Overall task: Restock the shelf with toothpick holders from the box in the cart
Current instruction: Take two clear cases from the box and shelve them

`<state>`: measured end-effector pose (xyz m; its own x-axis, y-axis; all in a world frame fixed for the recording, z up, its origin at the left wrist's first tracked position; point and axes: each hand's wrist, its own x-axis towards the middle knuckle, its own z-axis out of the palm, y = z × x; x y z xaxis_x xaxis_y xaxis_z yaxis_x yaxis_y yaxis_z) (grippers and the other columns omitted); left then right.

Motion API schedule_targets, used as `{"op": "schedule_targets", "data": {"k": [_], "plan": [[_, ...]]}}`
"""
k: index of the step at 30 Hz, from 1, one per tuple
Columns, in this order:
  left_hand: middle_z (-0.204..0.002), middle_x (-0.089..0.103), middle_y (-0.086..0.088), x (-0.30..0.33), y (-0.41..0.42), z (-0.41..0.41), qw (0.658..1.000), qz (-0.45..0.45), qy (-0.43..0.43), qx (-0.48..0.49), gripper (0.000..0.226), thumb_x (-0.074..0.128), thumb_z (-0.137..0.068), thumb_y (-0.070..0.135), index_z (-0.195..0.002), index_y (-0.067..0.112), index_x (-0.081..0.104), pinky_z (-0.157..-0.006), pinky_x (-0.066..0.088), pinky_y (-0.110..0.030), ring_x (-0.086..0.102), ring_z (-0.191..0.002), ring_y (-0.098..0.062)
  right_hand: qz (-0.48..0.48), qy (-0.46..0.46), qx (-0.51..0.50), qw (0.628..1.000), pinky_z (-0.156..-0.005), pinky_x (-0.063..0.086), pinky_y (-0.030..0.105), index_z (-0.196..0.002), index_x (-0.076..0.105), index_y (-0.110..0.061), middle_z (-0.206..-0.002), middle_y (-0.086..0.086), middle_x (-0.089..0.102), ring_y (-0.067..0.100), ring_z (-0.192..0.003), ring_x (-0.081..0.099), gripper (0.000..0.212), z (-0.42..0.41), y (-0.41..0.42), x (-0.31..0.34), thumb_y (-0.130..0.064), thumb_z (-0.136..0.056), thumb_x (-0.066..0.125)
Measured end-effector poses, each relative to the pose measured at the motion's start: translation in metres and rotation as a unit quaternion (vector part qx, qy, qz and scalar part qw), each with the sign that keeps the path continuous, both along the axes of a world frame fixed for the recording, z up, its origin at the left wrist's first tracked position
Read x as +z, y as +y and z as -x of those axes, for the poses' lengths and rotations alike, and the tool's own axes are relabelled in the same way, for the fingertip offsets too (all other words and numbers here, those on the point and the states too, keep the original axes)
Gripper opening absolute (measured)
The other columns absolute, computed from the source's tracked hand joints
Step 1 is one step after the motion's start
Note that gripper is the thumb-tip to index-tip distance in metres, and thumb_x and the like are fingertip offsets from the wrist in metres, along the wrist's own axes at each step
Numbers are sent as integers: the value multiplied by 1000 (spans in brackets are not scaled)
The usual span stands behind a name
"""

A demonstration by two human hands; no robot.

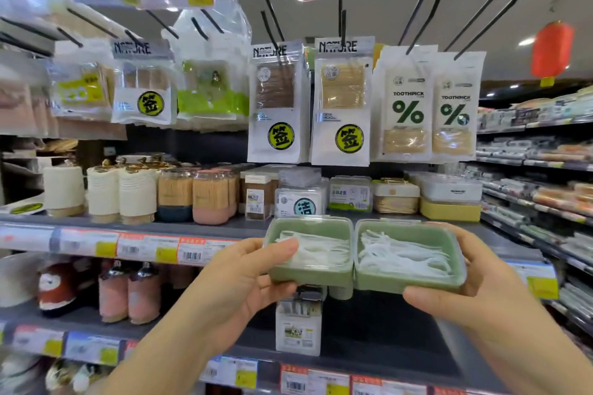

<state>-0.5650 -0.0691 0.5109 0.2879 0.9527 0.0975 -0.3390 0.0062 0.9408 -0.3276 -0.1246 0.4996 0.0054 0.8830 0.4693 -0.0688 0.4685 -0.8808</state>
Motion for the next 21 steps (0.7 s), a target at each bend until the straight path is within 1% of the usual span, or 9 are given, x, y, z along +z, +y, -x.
{"op": "schedule_targets", "data": {"k": [4,6,8,9,10,12,16,18,21], "plan": [[-97,73,-15,1,4,4,1000,1,-11,10,50,72,-59,19,-105,0,62,-55,57,-23,70,-75,-21,-18,-57,-9,998,-66,54,17,-109,60,-28,-101,1,73,17,-91,71,106,2,8,11,-41,-9,95],[-97,73,-15,4,7,6,1000,-6,-16,15,48,71,-61,18,-104,0,63,-54,56,-23,70,-74,-20,-27,-73,-2,997,-65,55,19,-110,59,-25,-100,0,73,16,-90,71,104,4,10,17,-39,-13,95],[-96,73,-13,8,9,5,1000,-12,-14,20,42,70,-62,17,-100,2,66,-54,56,-23,71,-73,-19,-29,-71,9,997,-61,56,21,-111,57,-21,-96,0,74,17,-86,71,91,3,14,23,-24,-28,95],[-94,74,-13,11,10,4,1000,-13,-10,22,39,70,-63,17,-98,3,66,-54,56,-22,71,-73,-18,-28,-66,9,997,-59,56,21,-111,57,-19,-93,0,74,16,-84,72,82,3,17,25,-13,-36,89],[-92,74,-12,14,11,3,1000,-14,-8,25,38,70,-63,17,-98,3,66,-53,56,-22,71,-73,-18,-28,-66,8,997,-59,56,20,-111,56,-18,-92,-1,74,16,-83,72,77,1,20,29,-3,-40,83],[-88,74,-12,21,14,0,999,-13,-6,30,40,70,-63,17,-100,2,64,-50,55,-20,71,-73,-20,-19,-78,10,997,-62,56,20,-113,56,-17,-93,-2,74,16,-86,71,76,-1,27,37,4,-45,82],[-88,72,-17,36,23,-4,999,-4,4,42,44,71,-61,18,-101,2,61,-49,55,-20,70,-72,-25,14,-64,15,998,-63,57,23,-117,56,-11,-90,1,74,18,-85,72,73,-7,44,49,0,-48,75],[-91,70,-18,40,26,-5,999,-9,5,48,46,72,-58,18,-99,2,61,-48,54,-19,70,-70,-26,16,-63,11,998,-61,56,23,-117,56,-11,-89,0,74,17,-83,72,73,-8,50,51,-2,-47,74],[-89,70,-17,36,27,-5,999,-15,6,49,46,73,-57,18,-99,3,61,-49,54,-19,71,-68,-25,6,-72,1,997,-62,56,21,-114,57,-13,-92,1,73,17,-84,71,71,-9,49,48,-4,-46,75]]}}
